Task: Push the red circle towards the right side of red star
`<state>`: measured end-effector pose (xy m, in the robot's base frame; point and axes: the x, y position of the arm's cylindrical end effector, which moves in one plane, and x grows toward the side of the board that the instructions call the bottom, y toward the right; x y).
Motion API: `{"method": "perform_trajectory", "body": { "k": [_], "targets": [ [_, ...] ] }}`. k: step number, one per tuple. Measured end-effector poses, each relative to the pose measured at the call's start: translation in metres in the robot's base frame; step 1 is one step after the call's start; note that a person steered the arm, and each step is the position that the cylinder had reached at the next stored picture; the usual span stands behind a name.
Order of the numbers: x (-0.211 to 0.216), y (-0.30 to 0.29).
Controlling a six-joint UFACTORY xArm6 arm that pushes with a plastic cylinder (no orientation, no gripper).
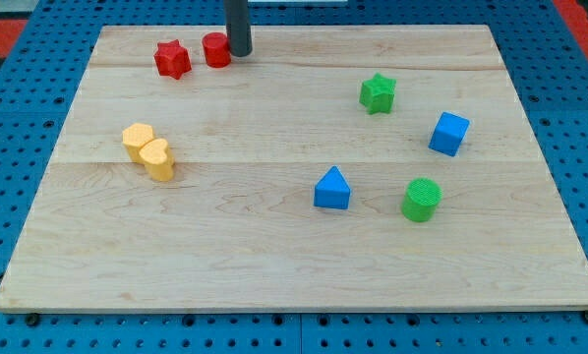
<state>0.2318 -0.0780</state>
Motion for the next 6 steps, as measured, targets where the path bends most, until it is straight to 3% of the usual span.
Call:
{"method": "perform_trajectory", "body": {
  "k": [1,4,6],
  "targets": [
    [-0.026,-0.003],
    [-0.006,-0.08],
    [-0.011,-0.098]
  ]
}}
